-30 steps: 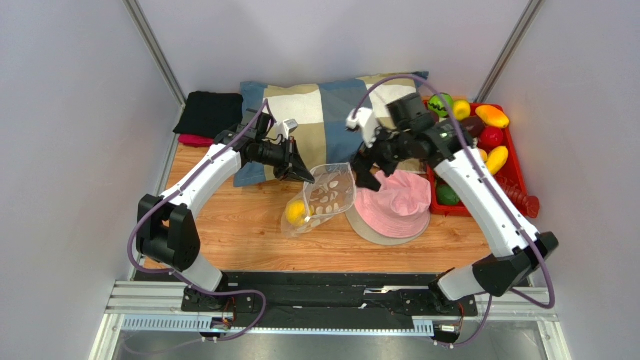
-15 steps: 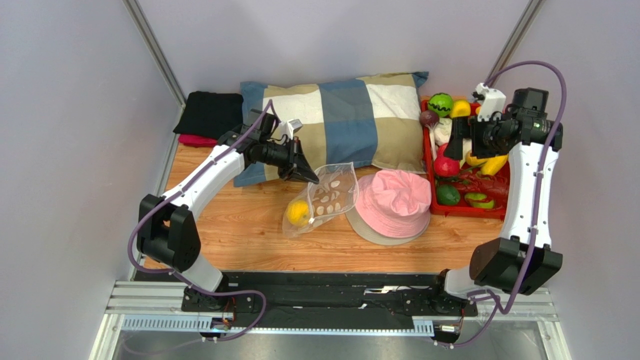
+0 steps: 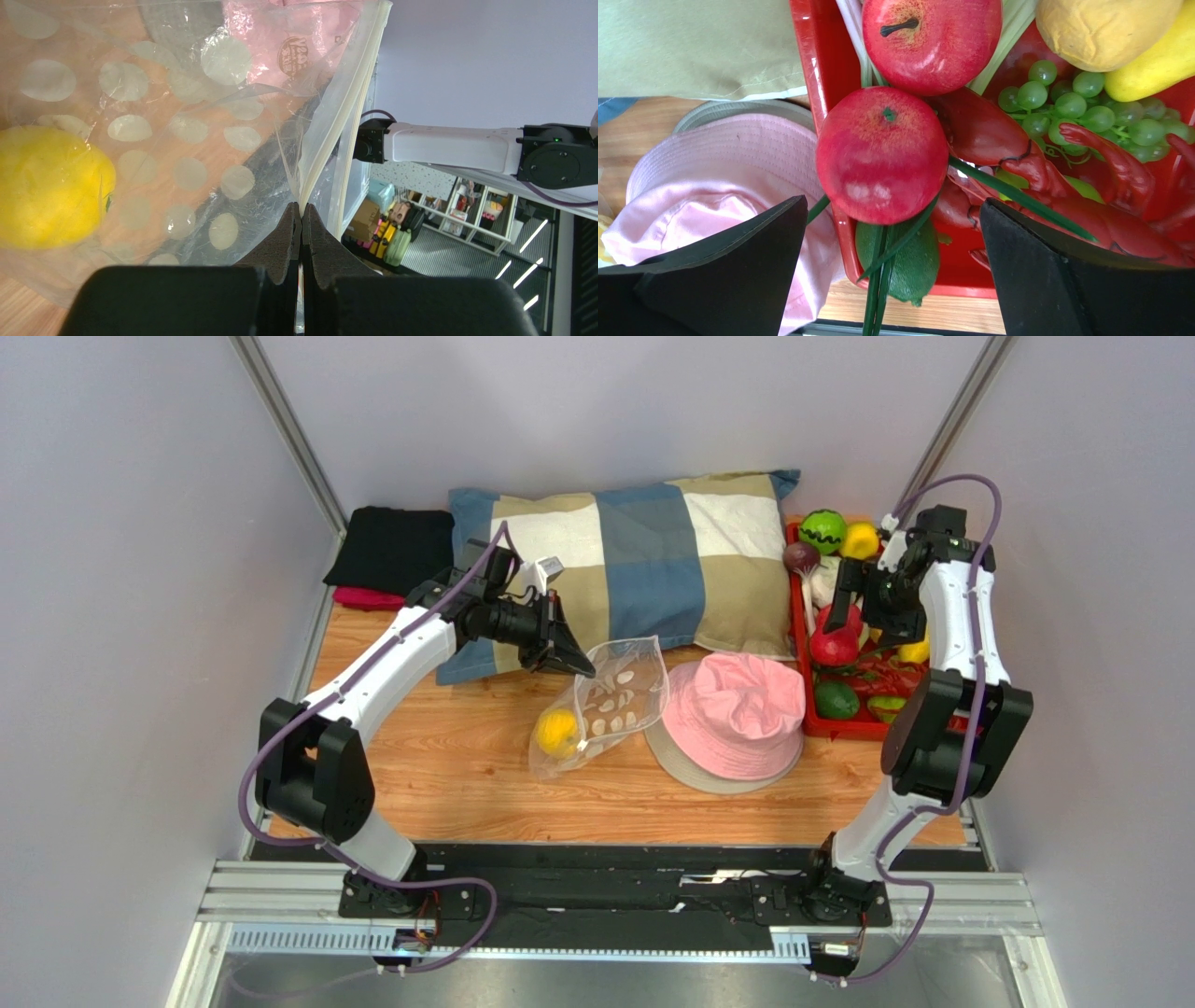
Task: Place the food in the zip-top bag and seal the zipper
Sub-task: Pick up the fake fruit from the bin.
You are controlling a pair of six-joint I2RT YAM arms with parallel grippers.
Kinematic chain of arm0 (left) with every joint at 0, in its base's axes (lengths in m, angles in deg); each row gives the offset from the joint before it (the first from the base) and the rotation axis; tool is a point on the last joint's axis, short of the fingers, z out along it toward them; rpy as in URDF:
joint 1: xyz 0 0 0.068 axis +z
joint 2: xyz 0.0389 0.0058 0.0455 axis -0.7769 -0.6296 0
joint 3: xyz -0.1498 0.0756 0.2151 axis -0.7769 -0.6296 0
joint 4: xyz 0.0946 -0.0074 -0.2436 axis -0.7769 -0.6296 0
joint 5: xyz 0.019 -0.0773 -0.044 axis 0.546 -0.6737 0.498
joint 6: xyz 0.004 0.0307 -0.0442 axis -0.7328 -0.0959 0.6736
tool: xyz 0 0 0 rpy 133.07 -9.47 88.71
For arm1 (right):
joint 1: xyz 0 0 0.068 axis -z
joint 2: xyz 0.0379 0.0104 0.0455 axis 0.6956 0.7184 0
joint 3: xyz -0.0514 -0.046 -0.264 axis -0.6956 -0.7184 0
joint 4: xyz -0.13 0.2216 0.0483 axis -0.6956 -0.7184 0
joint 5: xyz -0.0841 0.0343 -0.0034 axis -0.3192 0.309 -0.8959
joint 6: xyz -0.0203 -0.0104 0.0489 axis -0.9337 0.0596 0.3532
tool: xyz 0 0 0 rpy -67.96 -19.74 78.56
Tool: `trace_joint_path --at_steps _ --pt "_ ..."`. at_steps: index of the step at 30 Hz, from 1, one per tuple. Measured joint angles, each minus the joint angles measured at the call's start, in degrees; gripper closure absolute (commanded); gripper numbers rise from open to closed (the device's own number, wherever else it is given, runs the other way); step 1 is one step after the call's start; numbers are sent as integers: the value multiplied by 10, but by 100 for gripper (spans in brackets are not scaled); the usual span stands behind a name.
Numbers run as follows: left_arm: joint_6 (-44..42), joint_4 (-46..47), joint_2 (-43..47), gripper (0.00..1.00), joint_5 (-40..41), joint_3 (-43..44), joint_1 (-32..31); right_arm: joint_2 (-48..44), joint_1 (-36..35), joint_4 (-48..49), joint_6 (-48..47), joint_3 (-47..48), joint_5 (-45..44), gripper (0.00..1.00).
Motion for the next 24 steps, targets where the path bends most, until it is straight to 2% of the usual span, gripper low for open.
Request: trace_joint_path --at_steps 12,24 --pt "0 0 -2 100 4 0 -2 46 -16 24 36 -21 15 4" --pt "0 0 -5 100 9 0 -2 44 -19 20 40 -31 19 24"
